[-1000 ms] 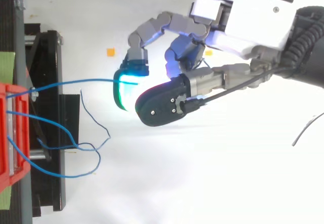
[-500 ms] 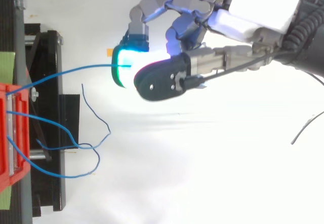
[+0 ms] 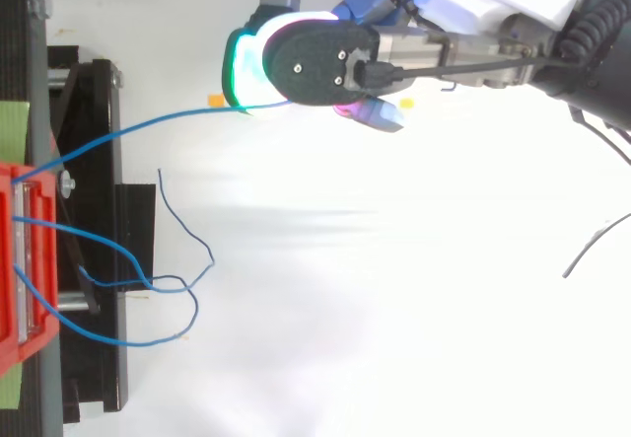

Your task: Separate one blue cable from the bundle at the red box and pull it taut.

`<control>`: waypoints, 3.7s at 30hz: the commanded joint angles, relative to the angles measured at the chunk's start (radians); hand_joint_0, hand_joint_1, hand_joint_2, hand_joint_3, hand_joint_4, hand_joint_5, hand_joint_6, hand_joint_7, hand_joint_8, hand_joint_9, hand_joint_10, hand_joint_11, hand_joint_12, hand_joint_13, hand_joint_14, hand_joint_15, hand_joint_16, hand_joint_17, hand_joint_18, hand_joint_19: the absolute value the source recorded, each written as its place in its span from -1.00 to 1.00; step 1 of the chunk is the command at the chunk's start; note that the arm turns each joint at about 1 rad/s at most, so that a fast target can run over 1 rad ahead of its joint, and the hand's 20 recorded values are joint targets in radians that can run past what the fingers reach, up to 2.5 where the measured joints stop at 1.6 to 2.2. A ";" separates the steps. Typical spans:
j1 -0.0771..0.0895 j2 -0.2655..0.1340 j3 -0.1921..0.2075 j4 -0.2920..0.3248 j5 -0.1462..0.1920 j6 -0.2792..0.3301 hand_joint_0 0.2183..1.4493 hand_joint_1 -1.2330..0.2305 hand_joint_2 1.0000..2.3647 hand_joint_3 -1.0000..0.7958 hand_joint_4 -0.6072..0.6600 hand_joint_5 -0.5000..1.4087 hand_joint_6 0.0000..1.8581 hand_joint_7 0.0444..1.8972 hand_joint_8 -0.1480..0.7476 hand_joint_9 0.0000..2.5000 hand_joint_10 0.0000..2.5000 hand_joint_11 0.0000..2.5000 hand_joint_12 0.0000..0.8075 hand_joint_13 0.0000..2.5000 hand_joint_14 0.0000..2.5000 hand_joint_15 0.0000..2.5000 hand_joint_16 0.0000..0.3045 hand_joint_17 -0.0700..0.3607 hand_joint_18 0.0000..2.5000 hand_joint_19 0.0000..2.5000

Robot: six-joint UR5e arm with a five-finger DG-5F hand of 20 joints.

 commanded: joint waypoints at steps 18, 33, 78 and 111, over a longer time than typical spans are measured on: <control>0.005 0.000 0.000 0.043 0.007 -0.021 -0.33 -0.29 -1.00 -0.44 0.12 -0.67 -0.03 0.09 0.13 -0.21 -0.09 0.36 0.02 0.13 -0.92 0.36 -0.58 -0.01 -0.18 -0.24; 0.010 0.000 0.000 0.043 0.007 -0.021 -0.39 -0.39 -1.00 -0.44 0.13 -0.67 -0.03 0.11 0.14 -0.22 -0.07 0.36 0.03 0.13 -0.92 0.37 -0.58 -0.01 -0.19 -0.26; 0.015 0.000 0.000 0.041 0.008 -0.018 -0.17 -0.45 -0.96 0.11 -0.26 -0.62 0.03 0.45 0.12 -0.10 -0.08 0.39 -0.01 0.18 -0.97 0.39 -0.61 -0.05 -0.16 -0.25; 0.028 0.003 -0.072 -0.040 -0.188 0.089 -0.14 -0.43 -0.97 0.04 -0.25 -0.63 0.03 0.41 0.06 -0.08 -0.12 0.41 -0.03 0.17 -0.91 0.38 -0.62 -0.07 -0.16 -0.24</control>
